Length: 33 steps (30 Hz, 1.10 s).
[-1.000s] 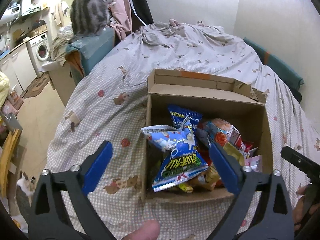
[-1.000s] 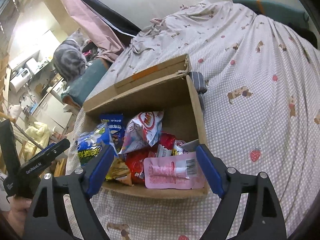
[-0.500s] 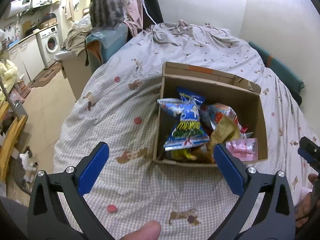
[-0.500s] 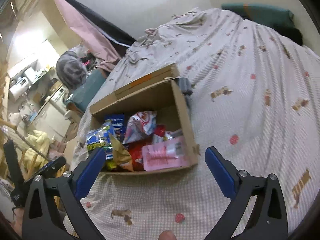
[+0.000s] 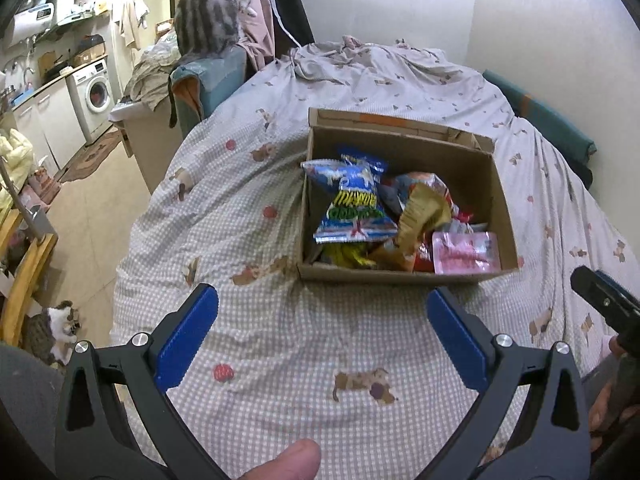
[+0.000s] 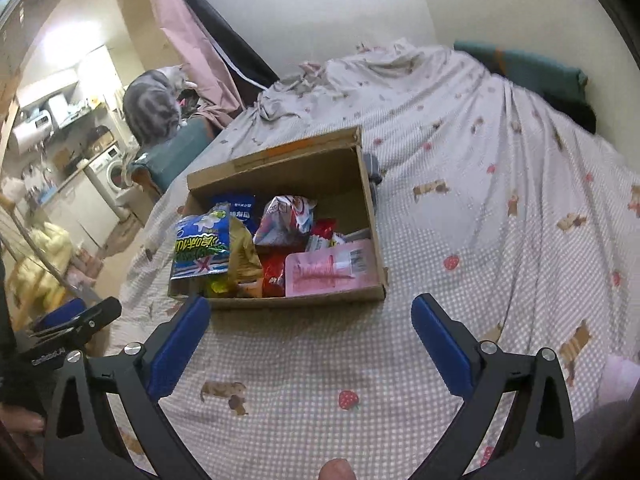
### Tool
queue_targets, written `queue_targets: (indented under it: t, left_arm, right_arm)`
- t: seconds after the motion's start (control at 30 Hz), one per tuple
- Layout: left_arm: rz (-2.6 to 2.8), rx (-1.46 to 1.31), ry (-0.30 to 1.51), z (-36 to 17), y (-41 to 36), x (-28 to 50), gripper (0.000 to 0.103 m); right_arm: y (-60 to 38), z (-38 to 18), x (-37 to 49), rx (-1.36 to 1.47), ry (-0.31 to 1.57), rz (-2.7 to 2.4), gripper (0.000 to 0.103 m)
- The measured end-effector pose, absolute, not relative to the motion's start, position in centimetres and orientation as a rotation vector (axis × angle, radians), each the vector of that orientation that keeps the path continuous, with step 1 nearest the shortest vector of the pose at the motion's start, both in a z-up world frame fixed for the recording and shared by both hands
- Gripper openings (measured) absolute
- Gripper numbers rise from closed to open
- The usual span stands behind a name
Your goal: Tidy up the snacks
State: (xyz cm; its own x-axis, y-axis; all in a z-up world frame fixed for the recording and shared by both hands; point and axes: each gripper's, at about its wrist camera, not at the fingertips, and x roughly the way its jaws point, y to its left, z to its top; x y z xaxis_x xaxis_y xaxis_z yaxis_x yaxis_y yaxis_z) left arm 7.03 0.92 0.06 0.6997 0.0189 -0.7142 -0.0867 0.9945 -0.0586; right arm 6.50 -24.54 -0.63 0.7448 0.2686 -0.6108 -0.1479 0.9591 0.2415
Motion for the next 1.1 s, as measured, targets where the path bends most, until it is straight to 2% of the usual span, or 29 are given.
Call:
queue_targets:
  t: [0.17, 1.1]
  left_arm:
    - [0.078, -0.085, 0.763, 0.2, 0.7, 5.8, 0.103]
    - [0.067, -0.048, 0.738, 0.4, -0.5, 5.6, 0.103]
  right_arm:
    - [-23.5, -0.4, 5.2, 0.117, 0.644, 0.189, 0.103]
    - [-23.1, -1.7, 6.2, 0.089, 0.67, 0.147, 0.103]
